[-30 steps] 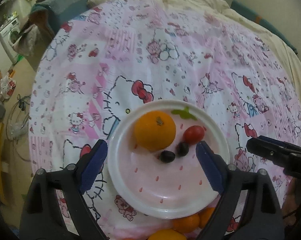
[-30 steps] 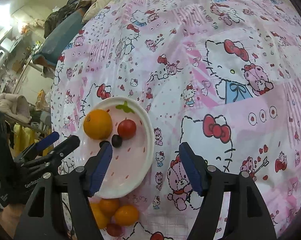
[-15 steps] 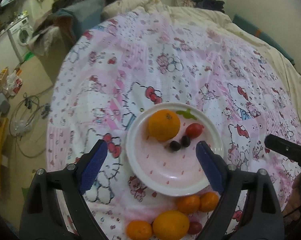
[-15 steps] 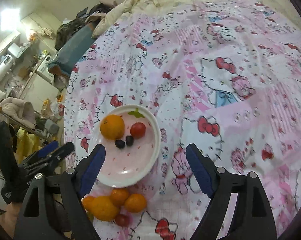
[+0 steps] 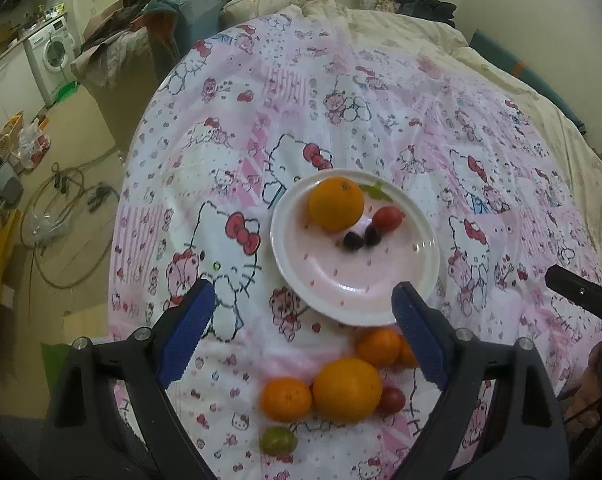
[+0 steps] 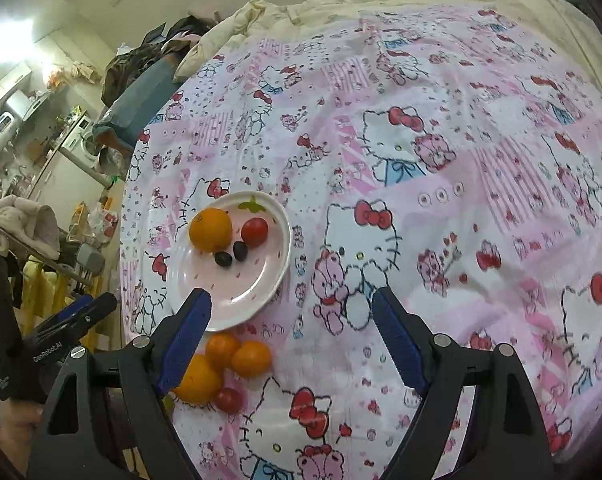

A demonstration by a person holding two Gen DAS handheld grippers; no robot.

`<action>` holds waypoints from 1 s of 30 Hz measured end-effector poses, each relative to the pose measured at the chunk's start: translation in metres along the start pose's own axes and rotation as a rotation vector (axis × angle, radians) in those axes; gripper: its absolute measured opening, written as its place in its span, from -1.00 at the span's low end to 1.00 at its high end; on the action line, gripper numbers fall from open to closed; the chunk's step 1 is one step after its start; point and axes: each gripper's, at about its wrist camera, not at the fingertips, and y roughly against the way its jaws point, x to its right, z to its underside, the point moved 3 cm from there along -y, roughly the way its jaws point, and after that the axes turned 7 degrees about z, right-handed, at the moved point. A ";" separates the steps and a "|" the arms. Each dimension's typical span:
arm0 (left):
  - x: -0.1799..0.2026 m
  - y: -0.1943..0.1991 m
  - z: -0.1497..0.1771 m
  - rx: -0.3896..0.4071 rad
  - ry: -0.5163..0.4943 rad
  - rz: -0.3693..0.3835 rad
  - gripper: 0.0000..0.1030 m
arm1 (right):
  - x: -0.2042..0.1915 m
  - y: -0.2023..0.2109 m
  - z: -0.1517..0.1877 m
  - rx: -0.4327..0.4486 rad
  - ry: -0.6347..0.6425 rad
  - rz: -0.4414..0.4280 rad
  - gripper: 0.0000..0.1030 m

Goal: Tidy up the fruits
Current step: 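Withdraw both tools up and away from the plate, then grasp and lift another large orange with the left tool while the right tool approaches the tangerines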

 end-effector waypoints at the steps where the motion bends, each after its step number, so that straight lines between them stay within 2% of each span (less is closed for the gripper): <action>1: -0.001 0.000 0.002 -0.003 0.004 0.003 0.71 | 0.002 0.001 0.004 -0.009 -0.009 -0.007 0.65; 9: -0.011 -0.010 0.019 -0.073 0.011 -0.052 0.71 | 0.023 -0.015 0.029 -0.068 -0.127 0.057 0.65; 16: -0.003 -0.036 0.044 -0.241 0.025 0.036 0.71 | 0.019 -0.028 0.031 -0.098 -0.119 0.061 0.65; 20: 0.021 -0.060 0.064 -0.356 -0.055 0.059 0.71 | 0.015 -0.030 0.032 -0.106 -0.114 0.055 0.65; 22: 0.033 -0.073 0.071 -0.396 -0.088 0.044 0.71 | 0.013 -0.031 0.032 -0.110 -0.111 0.050 0.65; 25: 0.045 -0.086 0.074 -0.408 -0.149 -0.010 0.71 | 0.011 -0.029 0.031 -0.100 -0.097 0.061 0.65; 30: 0.052 -0.097 0.081 -0.431 -0.198 -0.045 0.67 | 0.016 -0.028 0.031 -0.101 -0.111 0.055 0.65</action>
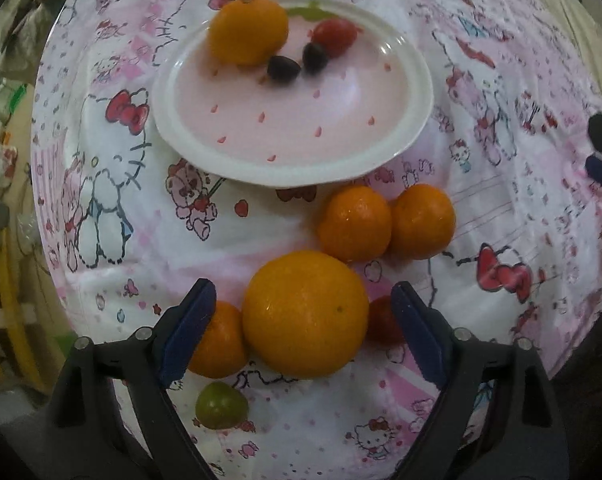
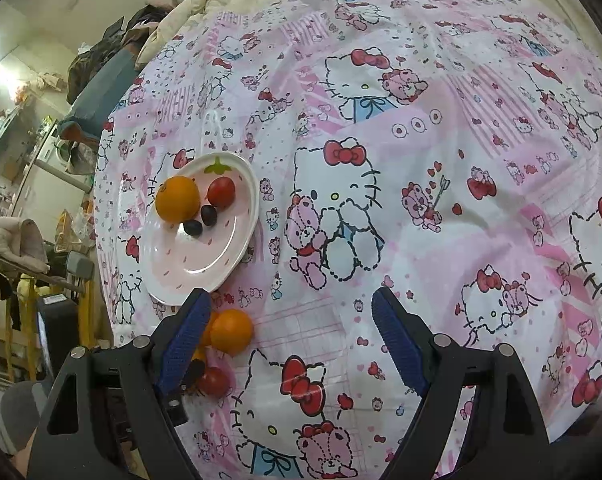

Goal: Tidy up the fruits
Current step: 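Grasp and lift another large orange with the left tool while the right tool approaches the tangerines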

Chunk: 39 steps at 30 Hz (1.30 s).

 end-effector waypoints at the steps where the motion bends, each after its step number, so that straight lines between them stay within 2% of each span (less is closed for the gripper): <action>1: 0.000 0.000 0.000 0.003 0.003 0.000 0.67 | 0.002 0.001 0.000 0.001 -0.006 -0.002 0.65; 3: 0.002 -0.001 0.001 0.006 0.007 -0.007 0.62 | 0.003 0.002 -0.001 0.001 -0.015 -0.008 0.65; 5: 0.004 -0.003 0.001 0.001 0.003 0.014 0.29 | 0.002 0.002 -0.002 0.002 -0.018 -0.018 0.65; 11: 0.008 -0.004 0.001 0.002 -0.016 0.010 0.07 | -0.003 0.000 -0.001 -0.002 0.002 -0.011 0.65; 15: 0.007 0.003 -0.005 0.010 -0.013 0.018 0.04 | -0.001 -0.001 -0.002 -0.002 -0.005 -0.008 0.65; 23: 0.007 0.057 -0.004 0.141 0.002 0.062 0.04 | -0.003 -0.005 0.000 -0.013 0.007 -0.006 0.65; 29: -0.019 0.083 -0.007 0.230 0.063 0.076 0.04 | -0.010 -0.014 0.003 -0.034 0.028 -0.013 0.65; 31: -0.026 0.086 -0.010 0.244 0.082 0.088 0.04 | -0.014 -0.018 0.005 -0.045 0.029 -0.035 0.65; 34: -0.034 0.090 -0.011 0.258 0.115 0.103 0.04 | -0.022 -0.032 0.007 -0.095 0.009 -0.116 0.59; 39: -0.043 0.091 -0.013 0.258 0.158 0.127 0.04 | -0.039 -0.060 0.010 -0.160 0.032 -0.130 0.46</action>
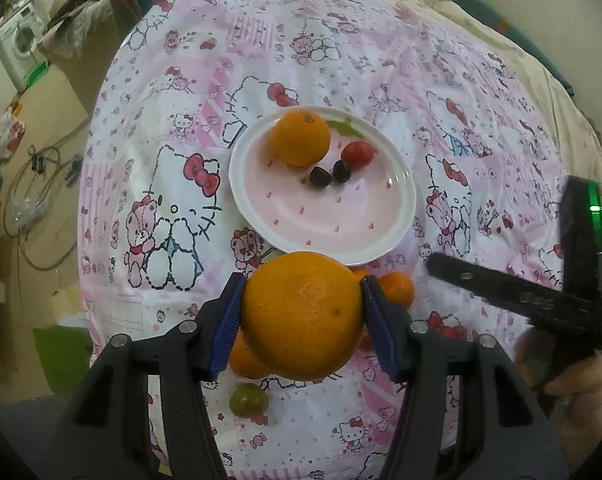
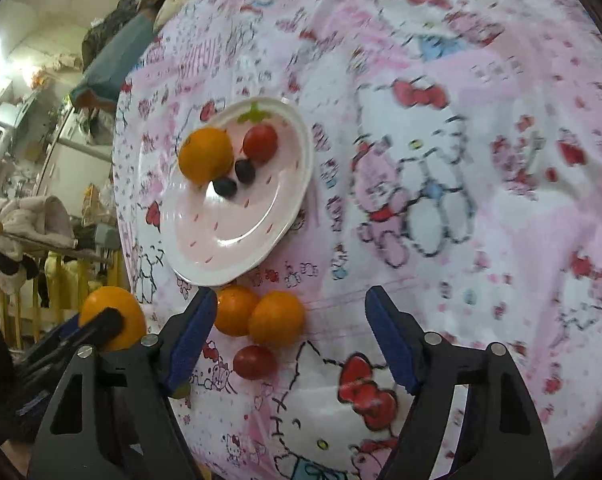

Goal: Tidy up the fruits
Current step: 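Grasp and lift another large orange with the left tool while the right tool approaches the tangerines, then grasp a tangerine with the right tool while the left tool carries the orange toward the plate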

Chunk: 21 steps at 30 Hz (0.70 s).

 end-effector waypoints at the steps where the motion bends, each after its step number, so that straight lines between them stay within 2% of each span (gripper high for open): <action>1: 0.000 0.000 0.000 -0.001 0.002 0.001 0.04 | -0.001 -0.005 -0.001 -0.010 -0.001 -0.004 0.45; 3: -0.001 0.001 -0.001 -0.002 0.006 0.004 0.04 | -0.004 -0.015 -0.003 -0.032 -0.003 -0.003 0.44; 7: -0.004 0.002 -0.001 -0.002 0.025 0.011 0.04 | -0.008 -0.029 -0.001 -0.071 0.009 0.015 0.24; 11: -0.007 -0.001 -0.003 -0.016 0.046 0.020 0.04 | -0.011 -0.040 0.002 -0.095 0.026 0.022 0.17; 14: -0.004 -0.002 -0.002 -0.019 0.047 0.025 0.04 | -0.012 -0.045 0.002 -0.103 0.046 0.041 -0.13; 15: -0.003 -0.001 -0.002 -0.019 0.043 0.025 0.04 | -0.012 -0.045 0.002 -0.102 0.057 0.040 -0.34; 16: -0.003 -0.001 -0.002 -0.018 0.042 0.026 0.04 | -0.014 -0.045 0.002 -0.103 0.064 0.020 -0.39; 21: -0.004 -0.001 -0.004 0.001 0.036 0.002 0.04 | -0.016 -0.041 0.003 -0.099 0.072 0.004 -0.41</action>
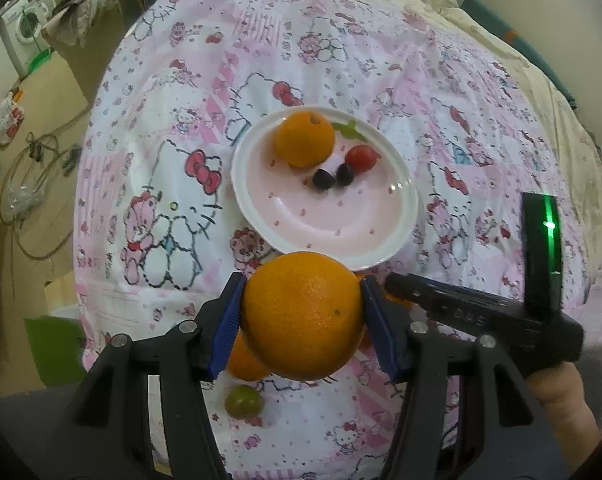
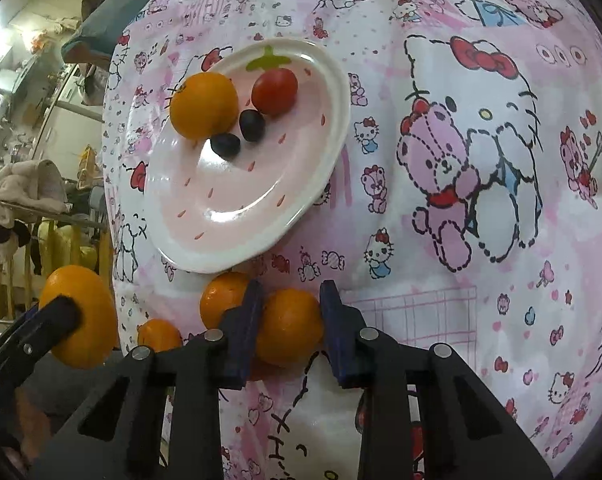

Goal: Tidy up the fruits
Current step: 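Grasp a tangerine with the right tool while the left tool carries the orange toward the plate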

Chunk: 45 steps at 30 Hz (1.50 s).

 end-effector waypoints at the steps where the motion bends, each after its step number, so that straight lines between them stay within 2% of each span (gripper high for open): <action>1: -0.002 -0.001 -0.001 0.002 0.005 -0.005 0.04 | 0.000 0.001 0.000 0.003 -0.001 -0.006 -0.41; 12: -0.026 0.001 -0.004 0.027 0.073 -0.029 0.04 | 0.004 0.032 0.003 0.066 -0.025 -0.086 -0.46; 25: -0.029 -0.007 -0.003 0.019 0.060 -0.055 0.04 | 0.006 0.036 0.008 0.080 -0.010 -0.042 -0.46; 34: -0.028 -0.010 -0.003 0.021 0.055 -0.069 0.04 | 0.010 0.049 0.007 0.106 -0.017 -0.057 -0.46; 39: -0.021 -0.006 -0.014 0.033 0.009 -0.073 0.04 | 0.011 0.073 -0.003 0.159 -0.019 -0.091 -0.46; 45: -0.022 -0.006 -0.042 0.047 -0.016 -0.092 0.04 | 0.007 0.095 -0.032 0.217 -0.010 -0.105 -0.46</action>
